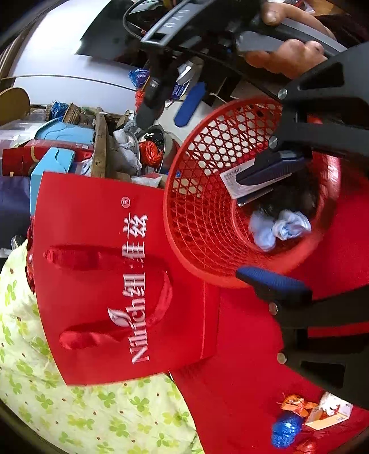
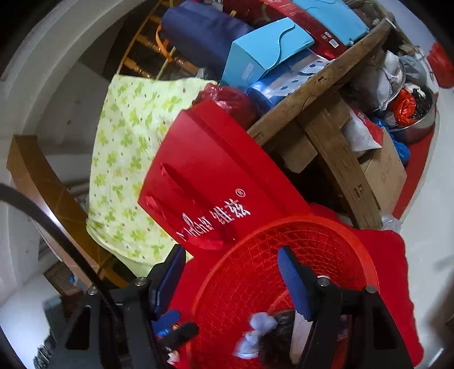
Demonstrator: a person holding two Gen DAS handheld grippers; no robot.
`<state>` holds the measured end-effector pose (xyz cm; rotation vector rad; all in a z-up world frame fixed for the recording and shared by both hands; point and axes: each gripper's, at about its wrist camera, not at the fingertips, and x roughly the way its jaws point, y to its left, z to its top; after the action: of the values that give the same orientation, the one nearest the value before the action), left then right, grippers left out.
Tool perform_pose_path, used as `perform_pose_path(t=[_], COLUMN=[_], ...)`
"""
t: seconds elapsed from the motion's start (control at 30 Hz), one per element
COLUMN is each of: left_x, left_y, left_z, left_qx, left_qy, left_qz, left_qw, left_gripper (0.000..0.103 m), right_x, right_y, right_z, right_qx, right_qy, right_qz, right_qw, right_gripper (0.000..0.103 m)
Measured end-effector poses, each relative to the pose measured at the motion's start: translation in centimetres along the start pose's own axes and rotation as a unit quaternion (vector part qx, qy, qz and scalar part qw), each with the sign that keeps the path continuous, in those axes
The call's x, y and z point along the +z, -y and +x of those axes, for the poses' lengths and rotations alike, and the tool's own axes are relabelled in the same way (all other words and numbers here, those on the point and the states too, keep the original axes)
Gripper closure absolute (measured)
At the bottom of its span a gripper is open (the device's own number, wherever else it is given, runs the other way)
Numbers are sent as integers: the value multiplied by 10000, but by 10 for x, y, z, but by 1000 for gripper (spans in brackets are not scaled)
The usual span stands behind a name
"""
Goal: Collect trash
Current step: 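Lower both held items into the red mesh basket and open both tools, then move both tools back over the remaining trash on the cloth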
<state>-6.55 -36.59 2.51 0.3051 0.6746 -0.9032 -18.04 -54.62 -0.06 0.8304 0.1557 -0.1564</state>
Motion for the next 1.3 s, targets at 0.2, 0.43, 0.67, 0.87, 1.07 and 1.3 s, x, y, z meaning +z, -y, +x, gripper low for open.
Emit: perform_pose_path(t=[0.2, 0.43, 0.67, 0.87, 1.07, 1.3], left_x=[-20, -50, -82, -106, -127, -146], left_y=[-32, -90, -150, -190, -221, -249], left_z=[-34, -78, -120, -138, -144, -149], left_qx=[584, 1747, 2850, 3227, 3343, 3364], left_qy=[140, 218, 300, 351, 327, 296], left_qz=[-34, -262, -587, -804, -1025, -1396], left_qw=[9982, 9840, 9562, 9424, 9363, 9308], left_gripper=[42, 40, 39, 38, 38, 38], right_x=[-11, -48, -103, -149, -181, -205], right_y=[-40, -110, -171, -202, -217, -222], right_z=[1, 27, 79, 124, 151, 166], right_qx=[331, 908, 1217, 1172, 1048, 865], right_qy=[206, -10, -797, -1423, -1822, -2120], right_qz=[-505, -1137, -1552, -1699, -1882, -2069], right_qw=[9980, 9894, 9771, 9681, 9594, 9512], right_gripper=[32, 32, 32, 32, 32, 32])
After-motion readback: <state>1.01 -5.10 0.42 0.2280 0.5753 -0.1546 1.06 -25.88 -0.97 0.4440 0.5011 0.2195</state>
